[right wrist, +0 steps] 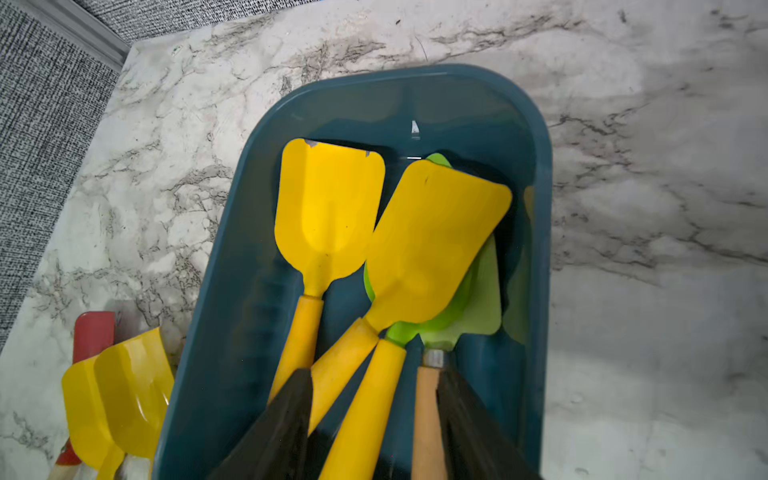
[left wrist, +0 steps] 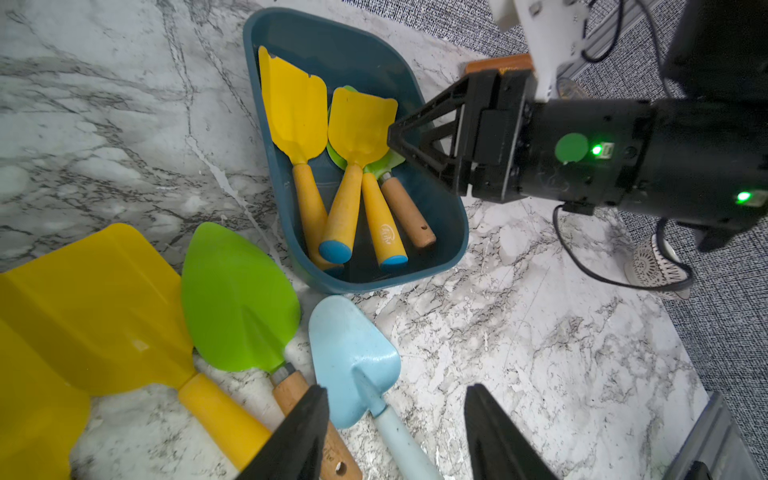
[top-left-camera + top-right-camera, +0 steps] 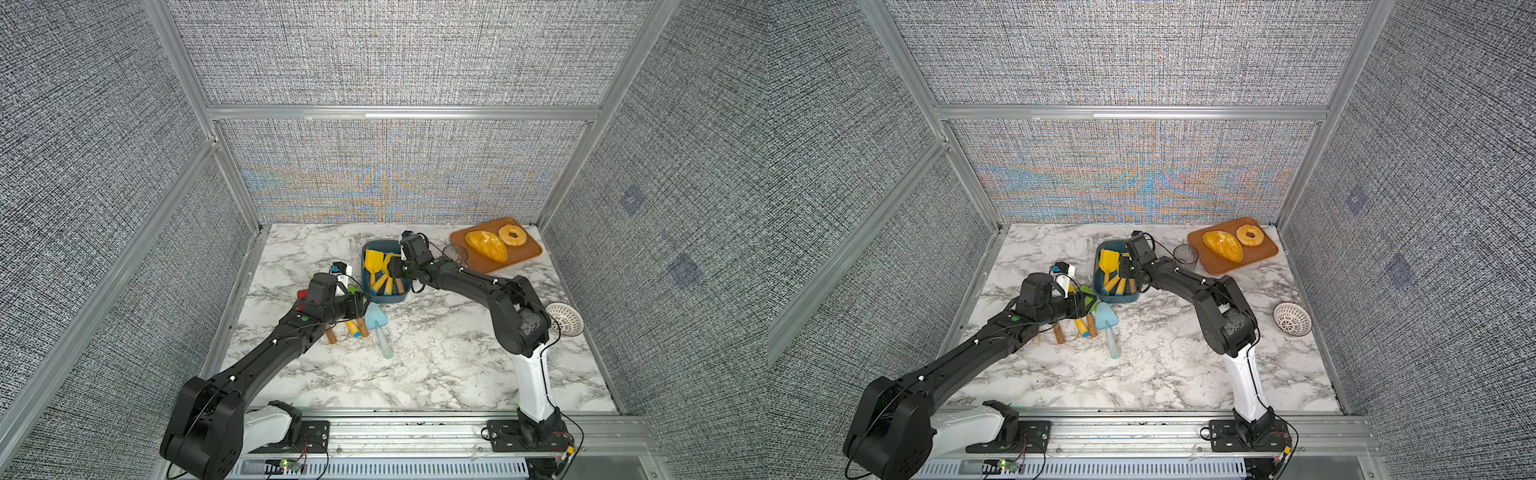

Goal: Take the shovel out of the storage box
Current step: Pick up the shovel from the storage box.

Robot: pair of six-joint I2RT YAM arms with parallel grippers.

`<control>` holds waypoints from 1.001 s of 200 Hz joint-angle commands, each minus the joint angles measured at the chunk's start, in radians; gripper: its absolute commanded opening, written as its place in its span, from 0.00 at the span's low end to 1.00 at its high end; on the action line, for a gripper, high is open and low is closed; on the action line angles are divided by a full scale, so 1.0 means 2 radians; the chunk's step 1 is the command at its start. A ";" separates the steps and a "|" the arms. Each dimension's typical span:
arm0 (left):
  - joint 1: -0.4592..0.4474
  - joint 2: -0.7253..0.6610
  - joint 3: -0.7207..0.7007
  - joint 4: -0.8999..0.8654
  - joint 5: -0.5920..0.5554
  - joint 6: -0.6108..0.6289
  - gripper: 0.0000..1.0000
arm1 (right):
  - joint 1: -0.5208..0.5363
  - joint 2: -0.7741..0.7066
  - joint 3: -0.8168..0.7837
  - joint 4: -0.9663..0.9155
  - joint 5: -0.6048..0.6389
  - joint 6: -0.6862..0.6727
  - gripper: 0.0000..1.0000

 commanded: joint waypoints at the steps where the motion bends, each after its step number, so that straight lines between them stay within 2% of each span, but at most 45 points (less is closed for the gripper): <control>1: 0.000 -0.012 0.004 -0.013 -0.028 0.002 0.58 | 0.007 0.004 0.014 -0.016 0.019 0.056 0.50; 19: 0.000 -0.024 0.007 -0.034 -0.046 0.009 0.58 | 0.009 0.008 0.028 -0.035 0.040 0.082 0.43; 31: 0.000 -0.033 0.005 -0.041 -0.058 0.012 0.58 | 0.008 0.013 0.040 -0.047 0.047 0.098 0.41; 70: 0.000 -0.039 0.011 -0.061 -0.077 0.024 0.59 | 0.015 0.051 0.119 -0.126 0.081 0.132 0.42; 124: 0.000 -0.021 0.014 -0.061 -0.060 0.033 0.60 | 0.016 0.110 0.206 -0.206 0.113 0.158 0.43; 174: 0.001 -0.035 0.010 -0.060 -0.062 0.032 0.60 | 0.016 0.110 0.202 -0.226 0.158 0.157 0.45; 200: 0.000 -0.039 0.009 -0.061 -0.060 0.031 0.60 | 0.009 0.111 0.184 -0.210 0.141 0.157 0.44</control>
